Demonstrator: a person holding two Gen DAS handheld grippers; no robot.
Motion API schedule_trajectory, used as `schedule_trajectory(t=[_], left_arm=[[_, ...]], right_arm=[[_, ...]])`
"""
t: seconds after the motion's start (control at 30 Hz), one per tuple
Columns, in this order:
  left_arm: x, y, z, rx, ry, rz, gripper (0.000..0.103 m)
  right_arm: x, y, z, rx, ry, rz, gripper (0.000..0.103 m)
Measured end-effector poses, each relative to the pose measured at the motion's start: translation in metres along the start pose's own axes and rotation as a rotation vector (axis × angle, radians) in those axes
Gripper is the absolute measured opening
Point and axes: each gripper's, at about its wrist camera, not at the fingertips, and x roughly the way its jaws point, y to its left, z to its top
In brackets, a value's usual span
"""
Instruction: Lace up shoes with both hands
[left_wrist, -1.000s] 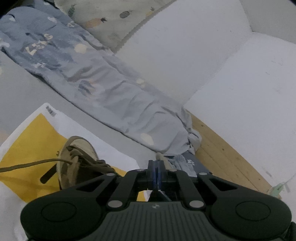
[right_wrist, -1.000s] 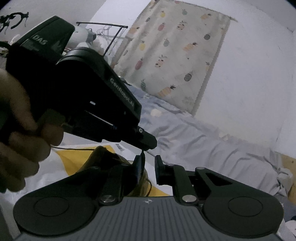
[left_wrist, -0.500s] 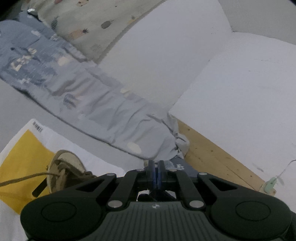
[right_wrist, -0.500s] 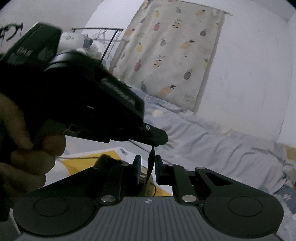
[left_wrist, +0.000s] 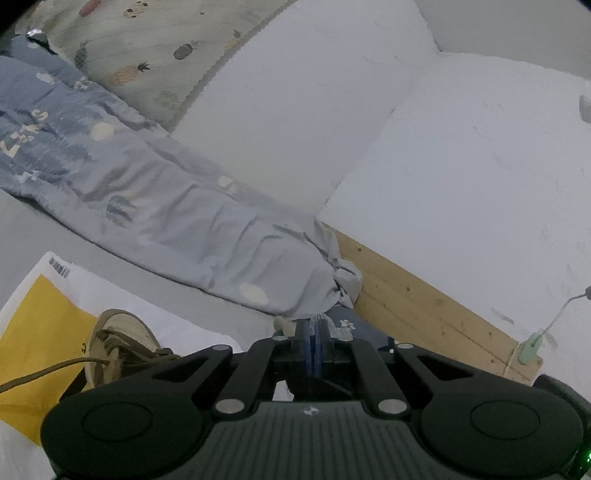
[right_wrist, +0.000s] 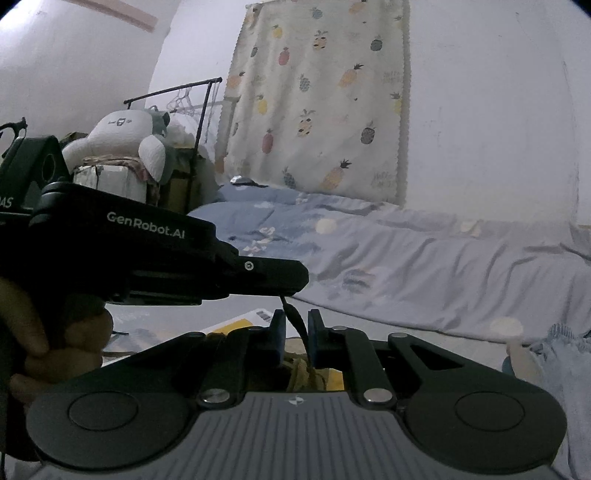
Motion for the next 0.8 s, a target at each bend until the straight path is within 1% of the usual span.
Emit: schedule_trajectory(t=[0.07,0.1,0.2,0.3,0.37,0.4,0.47,0.5,0.63,0.7,0.8], left_arm=[[0.001,0.0,0.0,0.004,0.005,-0.005,0.001],[0.002,0.0,0.001,0.004,0.006,-0.006,0.001],[0.003,0.001,0.002,0.0,0.007,-0.002,0.001],[0.003,0.002,0.002,-0.02,0.006,0.008,0.002],[0.002,0.003,0.001,-0.041,-0.001,0.02,0.003],[0.001,0.004,0.001,-0.057,-0.005,0.025,0.005],[0.0,0.008,0.002,-0.092,-0.011,0.018,0.011],[0.0,0.01,0.003,-0.103,-0.012,0.017,0.015],[-0.002,0.011,0.004,-0.113,-0.012,0.022,0.017],[-0.002,0.01,0.003,-0.124,-0.01,0.022,0.017],[-0.001,0.007,0.0,-0.137,-0.004,0.012,0.018]], right_arm=[[-0.002,0.001,0.0,-0.012,-0.002,0.008,0.01],[-0.003,0.002,0.0,-0.018,-0.002,0.006,0.005],[0.0,0.006,-0.003,-0.038,-0.003,-0.011,0.004],[0.003,0.014,-0.005,-0.06,-0.006,-0.04,0.002],[0.006,0.018,-0.007,-0.07,-0.005,-0.074,0.002],[0.007,0.019,-0.007,-0.072,-0.001,-0.089,0.002],[0.01,0.02,-0.009,-0.074,0.008,-0.116,0.002],[0.011,0.02,-0.009,-0.071,0.013,-0.115,0.002],[0.015,0.02,-0.009,-0.066,0.02,-0.13,0.002],[0.018,0.02,-0.009,-0.066,0.031,-0.16,0.002],[0.023,0.022,-0.011,-0.063,0.054,-0.181,0.002]])
